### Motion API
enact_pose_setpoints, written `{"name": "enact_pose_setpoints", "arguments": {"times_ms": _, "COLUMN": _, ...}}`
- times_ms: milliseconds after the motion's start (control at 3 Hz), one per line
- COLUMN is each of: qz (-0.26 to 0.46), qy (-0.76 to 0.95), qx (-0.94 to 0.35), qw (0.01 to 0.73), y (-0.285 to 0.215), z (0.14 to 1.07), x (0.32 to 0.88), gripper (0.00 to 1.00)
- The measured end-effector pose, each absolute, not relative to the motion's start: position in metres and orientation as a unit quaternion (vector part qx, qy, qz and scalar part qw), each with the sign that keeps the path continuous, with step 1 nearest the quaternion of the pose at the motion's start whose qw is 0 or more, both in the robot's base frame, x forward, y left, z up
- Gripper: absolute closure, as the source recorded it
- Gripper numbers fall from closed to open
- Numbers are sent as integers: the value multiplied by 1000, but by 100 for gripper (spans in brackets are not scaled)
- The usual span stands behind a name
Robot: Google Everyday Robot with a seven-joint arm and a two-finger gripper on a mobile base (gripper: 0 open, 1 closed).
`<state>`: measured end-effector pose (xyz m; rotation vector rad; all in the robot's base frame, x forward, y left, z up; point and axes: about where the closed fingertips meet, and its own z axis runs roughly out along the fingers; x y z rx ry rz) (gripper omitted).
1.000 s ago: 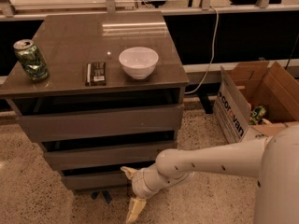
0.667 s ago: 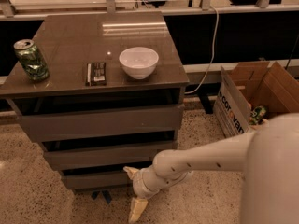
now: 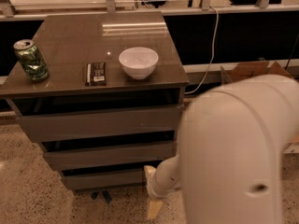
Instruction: Open bottom drawer
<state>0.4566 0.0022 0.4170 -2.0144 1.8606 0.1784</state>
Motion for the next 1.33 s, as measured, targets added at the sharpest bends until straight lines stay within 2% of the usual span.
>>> {"name": "enact_pose_setpoints", "arguments": {"times_ms": 333, "qz": 42, "qy": 617, "qx": -769, "qw": 159, "y": -6, "z": 372, "x": 461, "gripper": 0}}
{"name": "enact_pose_setpoints", "arguments": {"times_ms": 667, "qz": 41, "qy": 599, "qx": -783, "qw": 162, "y": -1, "z": 367, "x": 463, "gripper": 0}}
{"name": "enact_pose_setpoints", "arguments": {"times_ms": 1000, "qz": 64, "qy": 577, "qx": -793, "qw": 183, "y": 15, "z": 354, "x": 458, "gripper": 0}}
{"name": "enact_pose_setpoints", "arguments": {"times_ms": 1333, "qz": 91, "qy": 511, "qx": -816, "qw": 253, "y": 57, "z": 328, "x": 466, "gripper": 0}}
